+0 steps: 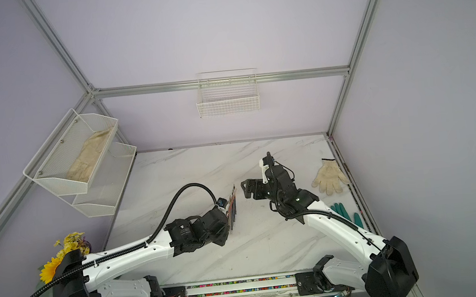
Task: Remove the protective cover of the pencils
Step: Remove the protective sleeve from the pencil.
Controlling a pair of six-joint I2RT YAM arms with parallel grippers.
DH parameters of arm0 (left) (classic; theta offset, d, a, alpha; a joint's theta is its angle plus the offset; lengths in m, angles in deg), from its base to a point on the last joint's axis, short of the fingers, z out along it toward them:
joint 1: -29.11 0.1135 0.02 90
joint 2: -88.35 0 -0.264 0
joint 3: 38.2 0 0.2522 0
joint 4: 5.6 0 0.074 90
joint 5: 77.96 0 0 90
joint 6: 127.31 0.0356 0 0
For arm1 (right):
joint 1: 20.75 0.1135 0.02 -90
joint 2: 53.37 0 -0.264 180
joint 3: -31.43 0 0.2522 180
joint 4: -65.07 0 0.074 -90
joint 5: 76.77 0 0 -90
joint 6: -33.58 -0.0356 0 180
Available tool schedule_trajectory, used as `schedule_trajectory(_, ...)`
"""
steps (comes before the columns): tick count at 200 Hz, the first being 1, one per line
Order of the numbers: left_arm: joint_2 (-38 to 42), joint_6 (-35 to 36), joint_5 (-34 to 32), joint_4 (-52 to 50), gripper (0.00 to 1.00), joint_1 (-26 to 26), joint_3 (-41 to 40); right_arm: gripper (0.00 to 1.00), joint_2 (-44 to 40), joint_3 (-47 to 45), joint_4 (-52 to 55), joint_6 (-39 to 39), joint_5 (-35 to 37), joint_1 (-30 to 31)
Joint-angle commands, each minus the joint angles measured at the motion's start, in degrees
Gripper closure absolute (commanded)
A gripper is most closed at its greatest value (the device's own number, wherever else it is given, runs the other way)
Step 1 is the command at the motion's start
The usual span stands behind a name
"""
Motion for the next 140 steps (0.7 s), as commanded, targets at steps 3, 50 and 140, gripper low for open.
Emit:
schedule_trajectory(3, 0.12, 2.98, -0.88, 0.82, 0.97, -0.9, 5.25, 0.03, -1.25, -1.51, -1.64, -0.6, -2.45, -0.17)
schedule_trajectory(50, 1.36, 7.51, 1.78, 4.76, 0.97, -1.4, 3.4, 0.06, -3.35, -7.06, -9.36, 1.56, -21.32, -0.17)
schedule_trajectory(140, 1.94, 8.76, 1.73, 5.32, 0.96, -1.45, 3.81, 0.45, 0.82, -11.45, -19.8, -3.59, -26.47, -0.1)
